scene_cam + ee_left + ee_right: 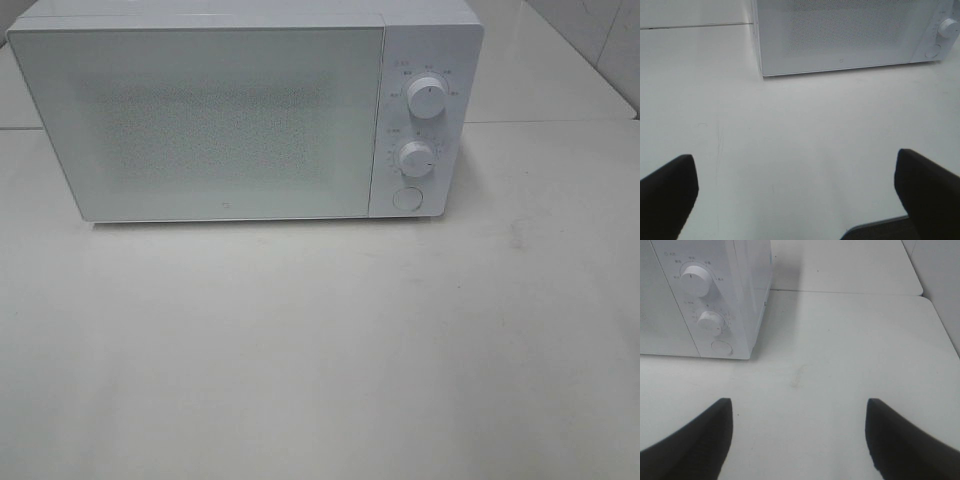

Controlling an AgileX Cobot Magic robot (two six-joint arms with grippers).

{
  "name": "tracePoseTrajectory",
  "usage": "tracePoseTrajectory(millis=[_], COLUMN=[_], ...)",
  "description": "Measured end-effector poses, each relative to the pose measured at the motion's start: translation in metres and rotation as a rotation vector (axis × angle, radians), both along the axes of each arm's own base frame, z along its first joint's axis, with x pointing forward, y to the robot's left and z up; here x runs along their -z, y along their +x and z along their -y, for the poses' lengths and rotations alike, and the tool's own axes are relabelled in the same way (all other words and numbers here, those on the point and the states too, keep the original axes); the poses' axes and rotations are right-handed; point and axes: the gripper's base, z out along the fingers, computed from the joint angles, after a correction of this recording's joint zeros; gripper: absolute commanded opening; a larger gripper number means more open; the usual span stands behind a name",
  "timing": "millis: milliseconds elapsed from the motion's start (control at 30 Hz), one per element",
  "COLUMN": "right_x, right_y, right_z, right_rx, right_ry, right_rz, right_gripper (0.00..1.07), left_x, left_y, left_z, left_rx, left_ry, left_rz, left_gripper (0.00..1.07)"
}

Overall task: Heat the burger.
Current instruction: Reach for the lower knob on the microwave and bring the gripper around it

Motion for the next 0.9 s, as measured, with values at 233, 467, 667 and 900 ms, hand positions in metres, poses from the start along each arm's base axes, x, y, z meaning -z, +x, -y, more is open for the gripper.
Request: tracePoseTrajectory(millis=[233,467,667,900], right_x=[0.008,0.023,0.032,0.05], right_y=[0.023,0.051,0.075,0.085], right_z=[-0.004,-0.008,-0.012,-0.015], right_rx=[-0.018,-0.032,-0.047,-0.066], right_ry=[0.005,0.008,0.015,0.031], right_rz=[0.049,0.031,0.057,0.125], right_gripper=[0.73,0.73,0.73,0.73], left_x=[0.0,0.0,0.0,0.0], left_y=[0.0,0.0,0.0,0.0], left_z=[0.0,0.0,0.0,0.0], left_rx=[0.0,0.0,0.0,0.0], left_ry=[0.0,0.0,0.0,0.0], left_rz=[0.0,0.0,0.0,0.0], left_gripper=[1.0,1.0,1.0,1.0])
